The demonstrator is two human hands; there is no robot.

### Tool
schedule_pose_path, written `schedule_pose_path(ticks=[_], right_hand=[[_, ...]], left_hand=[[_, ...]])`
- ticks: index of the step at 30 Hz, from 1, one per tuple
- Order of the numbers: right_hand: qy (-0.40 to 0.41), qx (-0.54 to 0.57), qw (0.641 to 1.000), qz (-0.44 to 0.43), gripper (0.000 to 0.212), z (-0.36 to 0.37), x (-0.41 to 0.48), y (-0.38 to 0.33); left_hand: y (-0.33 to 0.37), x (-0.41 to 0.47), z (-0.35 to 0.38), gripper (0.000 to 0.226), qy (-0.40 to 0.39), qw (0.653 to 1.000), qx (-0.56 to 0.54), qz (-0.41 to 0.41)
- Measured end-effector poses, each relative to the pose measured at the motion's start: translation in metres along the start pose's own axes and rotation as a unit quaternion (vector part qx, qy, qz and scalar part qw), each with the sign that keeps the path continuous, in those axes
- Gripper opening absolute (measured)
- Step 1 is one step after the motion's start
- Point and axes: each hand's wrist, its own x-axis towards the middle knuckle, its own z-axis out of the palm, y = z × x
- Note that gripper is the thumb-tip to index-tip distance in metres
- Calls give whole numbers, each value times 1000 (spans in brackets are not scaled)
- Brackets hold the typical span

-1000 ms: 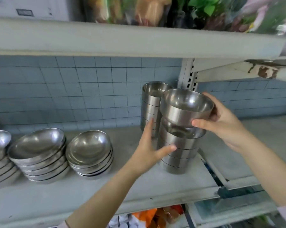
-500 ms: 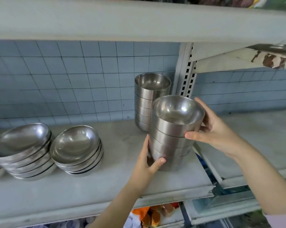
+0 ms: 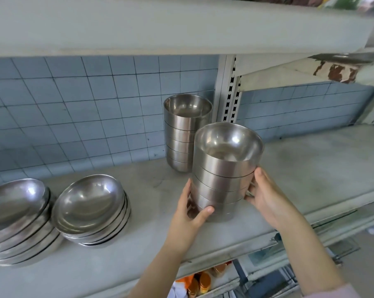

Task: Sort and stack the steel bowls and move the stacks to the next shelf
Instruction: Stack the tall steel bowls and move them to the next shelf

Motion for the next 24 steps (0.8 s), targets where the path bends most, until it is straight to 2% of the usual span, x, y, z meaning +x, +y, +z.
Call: schedule_pose_path(ticks=[5,10,14,18,24], right_hand=[[10,-5,1000,-1,97,6,-5,2],[-7,-14,1000,-11,87,6,-9,-3],[-22,-29,999,-31,96,-11,-8,-11],[-41,-28,998,-42,88,-64,0,-31],[-53,-46,997,-39,101,-180,10,-51]], left_hand=[[1,0,-2,79,-6,1000,-14,14],[7,-4,0,87,3,1000,-2,18],[13,-1,16,85,26,1000,9,12],[27,17,63,77,49,998,24,12],[38,42,175,75,55,998,20,5]])
